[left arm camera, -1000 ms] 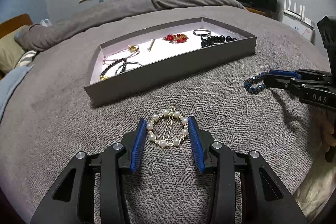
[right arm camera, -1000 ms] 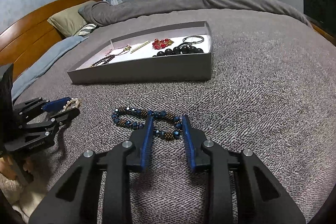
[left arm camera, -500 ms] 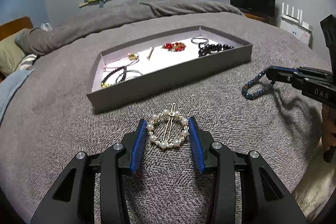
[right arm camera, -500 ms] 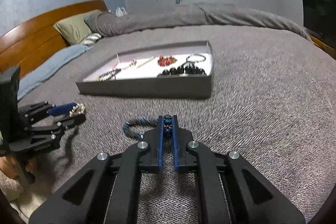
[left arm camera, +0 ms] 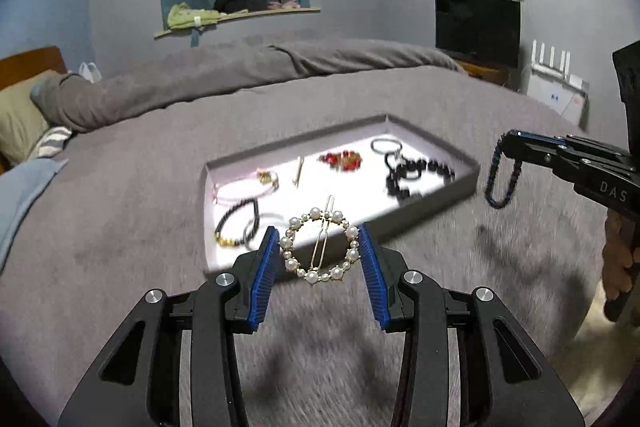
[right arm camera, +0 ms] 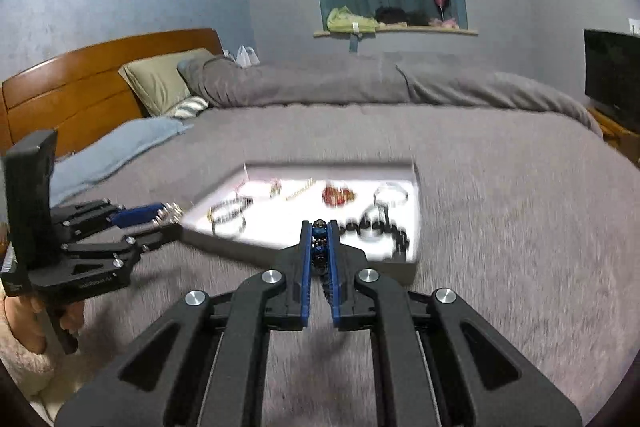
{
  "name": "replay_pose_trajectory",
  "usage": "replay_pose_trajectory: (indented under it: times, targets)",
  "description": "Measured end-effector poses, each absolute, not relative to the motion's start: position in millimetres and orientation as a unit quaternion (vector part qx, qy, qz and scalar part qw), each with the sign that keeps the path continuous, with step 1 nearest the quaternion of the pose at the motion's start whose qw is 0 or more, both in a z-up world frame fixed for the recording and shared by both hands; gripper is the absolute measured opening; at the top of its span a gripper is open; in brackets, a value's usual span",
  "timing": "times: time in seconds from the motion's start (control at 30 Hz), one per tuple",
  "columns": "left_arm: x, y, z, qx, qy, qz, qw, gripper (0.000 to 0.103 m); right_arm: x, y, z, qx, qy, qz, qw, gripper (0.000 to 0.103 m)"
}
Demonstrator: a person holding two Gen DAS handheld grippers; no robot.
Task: Organize jewelry
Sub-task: 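Carry the pearl hair clip and blue beaded bracelet over the box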
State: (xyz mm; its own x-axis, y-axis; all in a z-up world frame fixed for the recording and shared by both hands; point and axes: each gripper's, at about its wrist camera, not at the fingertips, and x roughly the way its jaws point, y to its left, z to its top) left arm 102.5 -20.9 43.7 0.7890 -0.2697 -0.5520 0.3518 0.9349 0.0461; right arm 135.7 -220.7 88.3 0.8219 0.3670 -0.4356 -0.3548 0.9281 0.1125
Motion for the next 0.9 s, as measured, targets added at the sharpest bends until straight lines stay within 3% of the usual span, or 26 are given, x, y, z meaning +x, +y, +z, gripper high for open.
replay_pose_trajectory:
  times: [0.33, 0.53, 0.9]
  targets:
    - [192.4, -31.0, 46.0, 0.058, 0.338, -0.183, 0.922, 0.042, 217.4, -186.0, 113.3, 0.053, 0.233, 0.220, 0.946, 0.007]
    - [235.4, -37.8, 18.6, 0.042, 0.412, -0.190, 0.890, 0.042, 264.8, -173.1, 87.2, 0.079, 0.276, 0.231, 0.930, 0.007]
    - [247.7, -46.1, -11.6, 0.065, 0.441, -0.195, 0.874, 0.042, 300.1, -177.3, 41.7, 0.089, 0.367, 0.216, 0.900, 0.007]
